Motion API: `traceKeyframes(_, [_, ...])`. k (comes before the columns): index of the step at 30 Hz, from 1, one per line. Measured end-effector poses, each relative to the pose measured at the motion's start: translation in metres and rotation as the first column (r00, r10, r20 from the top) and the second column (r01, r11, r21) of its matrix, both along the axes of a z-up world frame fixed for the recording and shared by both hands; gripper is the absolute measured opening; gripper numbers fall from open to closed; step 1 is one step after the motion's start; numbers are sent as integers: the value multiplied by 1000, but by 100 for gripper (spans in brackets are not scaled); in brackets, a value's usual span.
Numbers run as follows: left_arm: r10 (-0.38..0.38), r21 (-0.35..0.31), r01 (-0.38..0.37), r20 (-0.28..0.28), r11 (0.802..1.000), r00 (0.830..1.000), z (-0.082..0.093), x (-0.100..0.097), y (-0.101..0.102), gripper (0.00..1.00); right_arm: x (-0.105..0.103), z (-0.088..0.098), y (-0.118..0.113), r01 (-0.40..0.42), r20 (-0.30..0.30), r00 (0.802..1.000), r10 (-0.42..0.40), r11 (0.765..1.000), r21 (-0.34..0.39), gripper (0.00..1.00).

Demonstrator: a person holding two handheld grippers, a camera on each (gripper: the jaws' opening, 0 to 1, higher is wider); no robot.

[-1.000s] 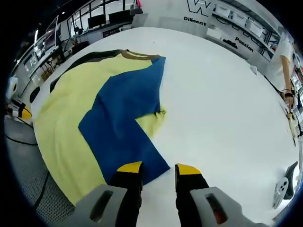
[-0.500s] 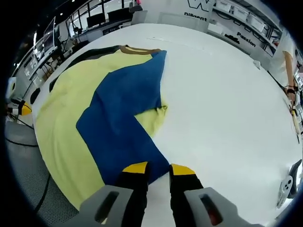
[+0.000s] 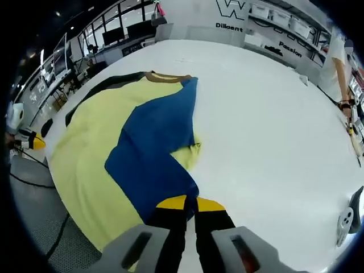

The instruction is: Fold the garment on the visible template until the final outline fits inside the template.

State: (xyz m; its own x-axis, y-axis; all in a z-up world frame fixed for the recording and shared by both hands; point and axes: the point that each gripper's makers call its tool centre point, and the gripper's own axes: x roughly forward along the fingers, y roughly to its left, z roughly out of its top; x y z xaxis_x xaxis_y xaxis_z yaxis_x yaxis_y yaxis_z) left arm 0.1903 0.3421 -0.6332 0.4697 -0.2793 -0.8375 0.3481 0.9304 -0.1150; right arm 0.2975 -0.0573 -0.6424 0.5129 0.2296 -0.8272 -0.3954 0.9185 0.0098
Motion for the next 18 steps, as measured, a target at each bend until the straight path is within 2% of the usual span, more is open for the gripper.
traceKeyframes(1, [6,-3,-6,2,1000,1000,0,1,0,0,3,9,0,5,20,1000,-5,1000,12,0])
traceKeyframes(4, [5,-3,-5,4,1000,1000,0,2,-1,0,4,30,3,-2,28,1000,1,1000,19,0])
traceKeyframes(6, [-8,4,8,18,1000,1000,2,5,-4,0,10,55,9,-11,61,998,9,1000,28,0])
traceKeyframes(8, [-12,-7,12,28,1000,1000,3,8,-7,0,13,64,12,-22,80,997,19,999,28,0])
traceKeyframes(9, [-13,-11,14,31,1000,999,3,9,-8,0,18,74,15,-35,105,994,32,999,28,0])
traceKeyframes(18, [-36,-13,37,52,999,998,4,15,-16,0,32,114,26,-81,173,982,69,995,62,0])
